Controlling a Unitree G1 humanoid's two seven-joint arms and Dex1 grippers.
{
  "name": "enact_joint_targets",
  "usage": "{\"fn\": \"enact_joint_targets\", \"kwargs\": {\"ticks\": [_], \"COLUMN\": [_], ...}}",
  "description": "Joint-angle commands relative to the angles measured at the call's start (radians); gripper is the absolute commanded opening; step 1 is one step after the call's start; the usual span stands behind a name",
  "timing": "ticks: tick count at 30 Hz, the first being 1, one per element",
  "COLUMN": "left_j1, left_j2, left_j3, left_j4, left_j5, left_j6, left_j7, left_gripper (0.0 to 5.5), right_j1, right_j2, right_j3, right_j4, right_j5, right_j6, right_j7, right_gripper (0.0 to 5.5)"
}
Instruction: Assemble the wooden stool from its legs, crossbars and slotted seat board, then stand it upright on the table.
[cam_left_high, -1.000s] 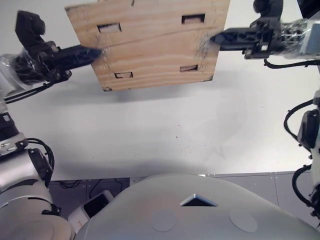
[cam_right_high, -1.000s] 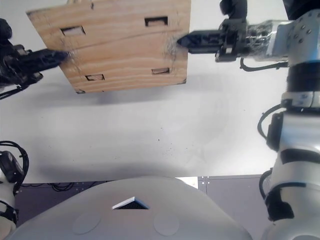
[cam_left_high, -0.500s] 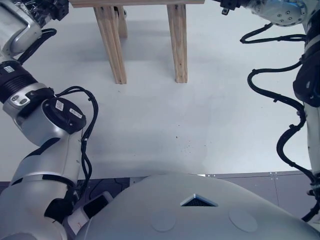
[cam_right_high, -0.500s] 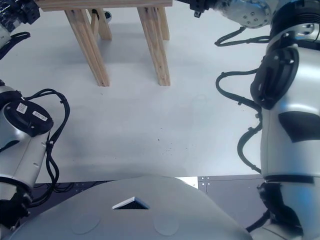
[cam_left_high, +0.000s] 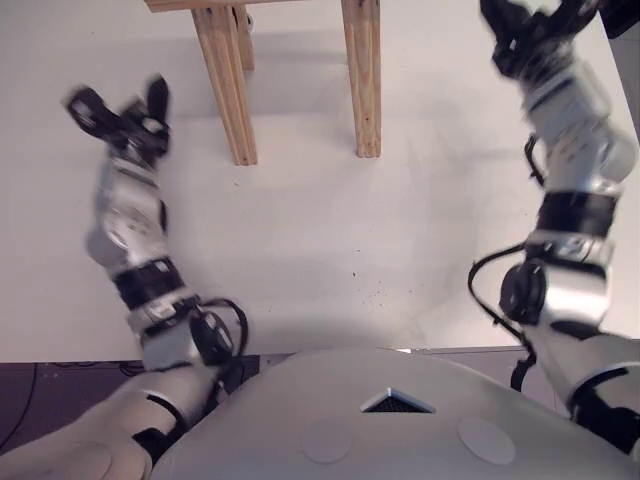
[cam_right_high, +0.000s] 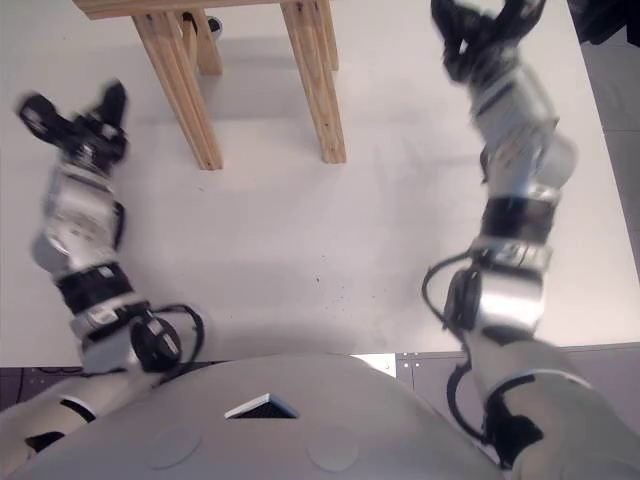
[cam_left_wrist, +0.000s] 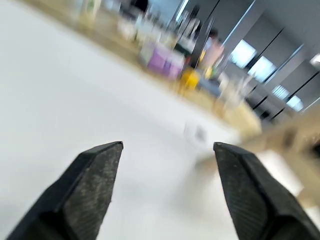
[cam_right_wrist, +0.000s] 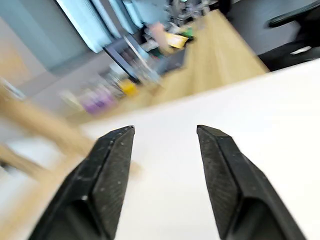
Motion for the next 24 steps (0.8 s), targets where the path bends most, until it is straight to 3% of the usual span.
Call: {"fn": "enact_joint_targets", "kwargs": {"ticks": [1, 10, 14, 20, 24], "left_j1": [0.232, 0.216, 0.109, -0.018, -0.058], "left_j2": [-0.1, 0.067, 0.161, 0.278, 0.343], "left_j3": [-0.187, -0.28, -0.261, -0.213, -0.255], "left_j4": [-0.182, -0.185, -0.118, 0.029, 0.055], "left_j5": [0.179, 0.238, 0.22, 0.237, 0.294], "left_j6": [-0.156, -0.124, -0.052, 0.033, 0.085], "left_j7": [0.079, -0.011, -0.056, -0.042, -0.038], "left_gripper": [2.65, 1.23, 0.65, 0.65, 0.65], "right_j1": [0.25, 0.38, 0.399, 0.338, 0.247], "right_j2": [0.082, 0.201, 0.27, 0.294, 0.291], "right_j3": [0.166, 0.256, 0.282, 0.287, 0.316], "right_j4": [-0.267, -0.322, -0.298, -0.161, -0.111], "right_j5": [-0.191, -0.311, -0.352, -0.476, -0.593], "right_j6": [-0.113, -0.206, -0.249, -0.265, -0.2], "right_j7": [-0.104, -0.168, -0.218, -0.308, -0.37], "right_gripper": [1.65, 0.05, 0.0, 0.0, 0.0]}}
